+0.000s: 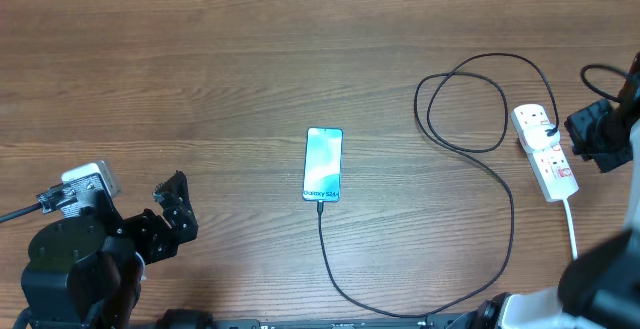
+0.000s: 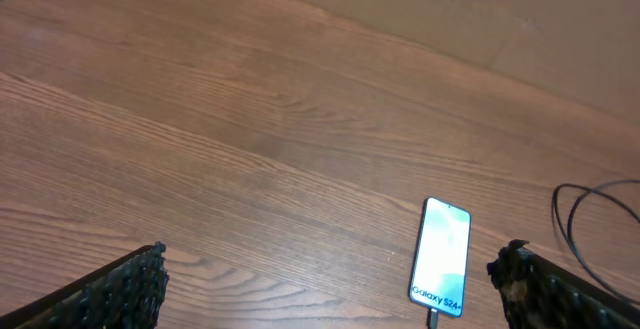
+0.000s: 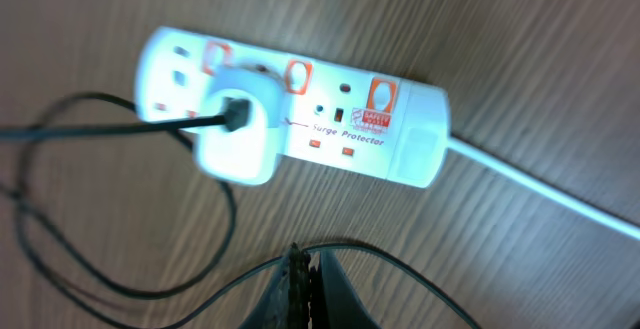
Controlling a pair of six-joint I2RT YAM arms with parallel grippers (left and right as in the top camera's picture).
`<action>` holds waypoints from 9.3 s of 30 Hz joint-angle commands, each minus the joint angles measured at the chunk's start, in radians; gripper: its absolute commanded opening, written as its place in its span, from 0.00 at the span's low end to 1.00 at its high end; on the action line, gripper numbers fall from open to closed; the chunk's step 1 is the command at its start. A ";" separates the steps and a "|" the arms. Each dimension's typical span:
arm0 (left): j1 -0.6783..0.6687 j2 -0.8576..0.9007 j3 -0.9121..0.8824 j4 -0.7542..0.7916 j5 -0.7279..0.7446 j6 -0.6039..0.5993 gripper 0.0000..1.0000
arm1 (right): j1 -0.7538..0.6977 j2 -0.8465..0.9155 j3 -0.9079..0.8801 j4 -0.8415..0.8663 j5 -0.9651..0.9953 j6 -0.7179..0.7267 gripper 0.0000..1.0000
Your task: Plug charger to phone and switch on socket
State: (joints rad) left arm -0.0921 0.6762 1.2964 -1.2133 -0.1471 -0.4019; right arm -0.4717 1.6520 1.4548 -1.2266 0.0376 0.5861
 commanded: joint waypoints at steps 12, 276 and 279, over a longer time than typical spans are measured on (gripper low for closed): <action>-0.004 -0.003 -0.005 -0.066 -0.012 -0.025 1.00 | -0.042 0.335 0.238 -0.023 -0.090 -0.113 0.04; -0.013 -0.673 -1.292 1.142 0.052 0.051 1.00 | 0.375 -1.649 -1.447 1.153 -0.146 -0.182 1.00; -0.013 -0.673 -1.292 1.140 0.071 0.080 0.99 | 0.375 -1.649 -1.447 1.153 -0.146 -0.182 1.00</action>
State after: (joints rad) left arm -0.1028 0.0135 0.0109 -0.0746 -0.0933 -0.3824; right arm -0.1020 0.0128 0.0181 -0.0792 -0.1219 0.3992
